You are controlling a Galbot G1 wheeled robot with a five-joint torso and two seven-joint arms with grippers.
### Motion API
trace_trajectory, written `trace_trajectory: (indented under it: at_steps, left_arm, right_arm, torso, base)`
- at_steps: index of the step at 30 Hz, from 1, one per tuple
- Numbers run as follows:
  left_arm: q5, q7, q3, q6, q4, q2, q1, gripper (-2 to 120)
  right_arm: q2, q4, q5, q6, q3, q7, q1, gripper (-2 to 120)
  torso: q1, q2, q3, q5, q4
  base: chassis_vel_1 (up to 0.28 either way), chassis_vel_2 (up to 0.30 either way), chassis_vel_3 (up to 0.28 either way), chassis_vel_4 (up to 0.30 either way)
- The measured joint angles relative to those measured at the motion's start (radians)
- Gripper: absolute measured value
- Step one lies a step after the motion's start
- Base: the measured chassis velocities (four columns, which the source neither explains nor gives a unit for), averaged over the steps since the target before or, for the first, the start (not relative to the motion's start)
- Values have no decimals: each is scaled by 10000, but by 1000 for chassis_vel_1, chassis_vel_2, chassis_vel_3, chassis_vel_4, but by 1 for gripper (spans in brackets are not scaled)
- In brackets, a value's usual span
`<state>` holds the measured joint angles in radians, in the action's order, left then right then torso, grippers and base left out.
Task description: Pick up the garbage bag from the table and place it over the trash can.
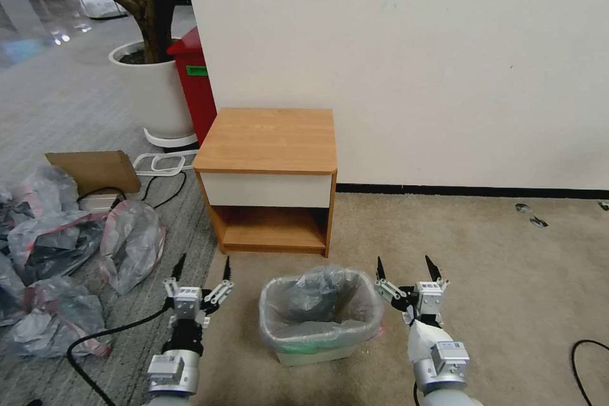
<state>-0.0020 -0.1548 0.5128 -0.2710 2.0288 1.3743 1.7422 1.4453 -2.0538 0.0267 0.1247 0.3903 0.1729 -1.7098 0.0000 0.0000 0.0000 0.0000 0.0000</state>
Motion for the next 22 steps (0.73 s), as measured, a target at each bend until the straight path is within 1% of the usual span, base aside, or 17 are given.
trace_trajectory:
  at_steps: [22]
  left_arm:
    - [-78, -30, -21, 116, 2, 0, -8, 86]
  right_arm:
    - [-14, -5, 2, -22, -19, -24, 14, 100]
  torso:
    - [0, 0, 0, 0, 0]
  base:
    - [0, 0, 0, 0]
